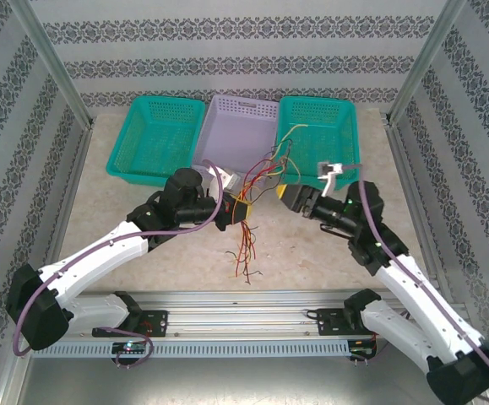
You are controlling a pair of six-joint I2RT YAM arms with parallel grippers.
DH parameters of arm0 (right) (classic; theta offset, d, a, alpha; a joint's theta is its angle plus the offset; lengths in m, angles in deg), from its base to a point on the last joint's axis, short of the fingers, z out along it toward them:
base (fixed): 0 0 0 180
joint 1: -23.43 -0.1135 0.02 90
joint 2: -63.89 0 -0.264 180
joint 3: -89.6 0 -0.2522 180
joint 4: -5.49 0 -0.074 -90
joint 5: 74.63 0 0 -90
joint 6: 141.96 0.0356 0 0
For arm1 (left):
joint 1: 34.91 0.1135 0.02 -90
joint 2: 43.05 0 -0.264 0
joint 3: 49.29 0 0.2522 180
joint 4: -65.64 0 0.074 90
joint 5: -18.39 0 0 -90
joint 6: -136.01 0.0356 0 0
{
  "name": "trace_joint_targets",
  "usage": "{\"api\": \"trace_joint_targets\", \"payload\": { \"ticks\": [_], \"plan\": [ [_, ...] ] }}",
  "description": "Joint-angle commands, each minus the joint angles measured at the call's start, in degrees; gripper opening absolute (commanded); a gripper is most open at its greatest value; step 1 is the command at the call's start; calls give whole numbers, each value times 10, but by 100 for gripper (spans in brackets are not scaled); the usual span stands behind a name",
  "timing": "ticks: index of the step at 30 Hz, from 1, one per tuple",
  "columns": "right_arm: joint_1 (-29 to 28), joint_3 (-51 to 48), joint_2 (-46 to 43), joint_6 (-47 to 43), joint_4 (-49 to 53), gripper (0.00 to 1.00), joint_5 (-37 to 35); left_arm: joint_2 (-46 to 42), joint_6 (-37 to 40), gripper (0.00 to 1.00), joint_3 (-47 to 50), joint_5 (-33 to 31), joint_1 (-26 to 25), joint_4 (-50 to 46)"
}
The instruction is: Untangle the cables
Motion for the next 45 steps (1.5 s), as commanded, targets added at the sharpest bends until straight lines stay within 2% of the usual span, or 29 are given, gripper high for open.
{"api": "trace_joint_targets", "payload": {
  "ticks": [1, 4, 10, 16, 22, 25, 32, 35, 39, 40, 41, 43, 45],
  "plan": [
    [-24, -26, 49, 8, -74, 61, -19, -6, -25, 0, 12, 38, 8, 74],
    [-26, -44, 77, 36, -139, 59, -22, -14, -27, 0, 25, 42, 9, 86],
    [-35, -40, 94, 25, -147, 57, -64, -24, -35, 0, 42, 43, 10, 108],
    [-36, -52, 129, 57, -183, 51, -87, -24, -44, 0, 48, 52, 12, 125],
    [-47, -49, 157, 78, -199, 52, -78, -30, -47, 0, 57, 48, 16, 135],
    [-53, -53, 157, 80, -206, 51, -99, -30, -50, 0, 58, 55, 16, 142],
    [-58, -57, 157, 94, -253, 40, -147, -26, -57, 0, 62, 73, 16, 151],
    [-59, -50, 166, 99, -259, 28, -146, -23, -58, 0, 63, 76, 16, 154],
    [-60, -44, 160, 94, -252, 5, -141, -24, -56, 0, 63, 76, 16, 150],
    [-60, -44, 154, 88, -245, 0, -144, -26, -55, 2, 63, 73, 15, 148],
    [-59, -44, 148, 81, -236, 0, -147, -27, -54, 6, 62, 70, 16, 147],
    [-59, -43, 131, 64, -200, 0, -161, -30, -53, 21, 62, 67, 16, 146],
    [-55, -48, 119, 57, -184, 0, -168, -32, -51, 30, 61, 66, 16, 143]
  ]
}}
